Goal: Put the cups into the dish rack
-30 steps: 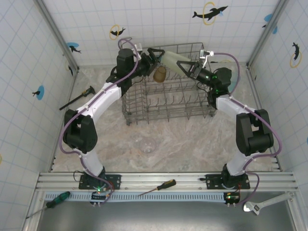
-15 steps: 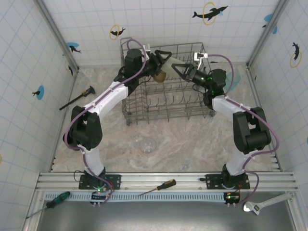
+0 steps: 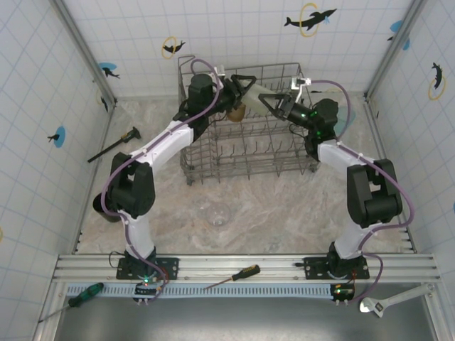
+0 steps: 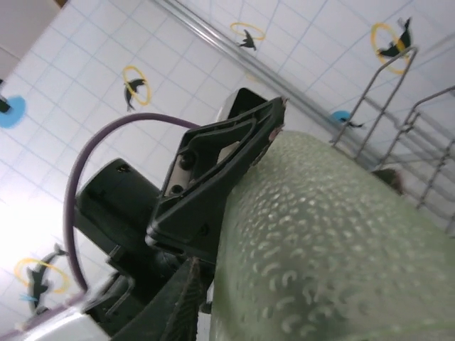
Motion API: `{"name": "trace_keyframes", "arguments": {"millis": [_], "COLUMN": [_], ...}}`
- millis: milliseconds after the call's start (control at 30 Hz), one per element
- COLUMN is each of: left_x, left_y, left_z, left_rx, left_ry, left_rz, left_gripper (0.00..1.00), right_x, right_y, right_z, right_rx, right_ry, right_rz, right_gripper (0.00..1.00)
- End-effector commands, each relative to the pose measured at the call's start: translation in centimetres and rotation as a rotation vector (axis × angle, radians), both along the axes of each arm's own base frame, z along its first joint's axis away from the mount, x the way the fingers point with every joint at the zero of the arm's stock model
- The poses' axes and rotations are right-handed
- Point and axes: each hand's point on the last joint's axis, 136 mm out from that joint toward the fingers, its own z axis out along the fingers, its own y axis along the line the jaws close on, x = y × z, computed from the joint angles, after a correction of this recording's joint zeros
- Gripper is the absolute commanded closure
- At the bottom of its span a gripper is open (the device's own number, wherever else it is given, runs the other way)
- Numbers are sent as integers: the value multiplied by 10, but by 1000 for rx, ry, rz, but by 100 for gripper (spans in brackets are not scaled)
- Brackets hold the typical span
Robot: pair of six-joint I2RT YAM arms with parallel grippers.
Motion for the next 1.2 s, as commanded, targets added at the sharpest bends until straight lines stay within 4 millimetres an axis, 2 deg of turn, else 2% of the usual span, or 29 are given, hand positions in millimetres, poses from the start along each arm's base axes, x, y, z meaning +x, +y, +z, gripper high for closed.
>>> {"name": "trace_keyframes", "arguments": {"millis": [0,67,167,400,667,800,1033,1133,1167], "left_x": [12,22,36,62,91,100,113,112,117], "left_y": [-1,0,-5,-21,-15,-18,-15,-19,-24], "left_z": [33,34,34,35,21,9,-15,-15,-43], "left_rx": [5,29,65,215,397,452,550,570,606], "left_ry": [-166,-188,-215,-352,-494,-528,-535,-561,-541], "left_rz": [49,86,104,171,316,319,356,341,324], "left_gripper": [100,100,100,100,100,100,100,100,100], "right_x": [-6,-5,-1,1,-2,-4,-6,-6,-6], "right_y": [-18,-28,-46,-91,-133,-148,-157,-158,-159], "right_z": [11,4,-9,-27,-50,-56,-72,-79,-82], "right_rx": [-54,-102,-200,-377,-577,-624,-673,-687,-691], "right_ry": [-45,-36,-21,-10,19,26,48,55,57], "right_rz": [-65,-103,-178,-376,-557,-629,-662,-666,-668], "right_gripper": [53,44,36,26,11,3,3,2,2]}}
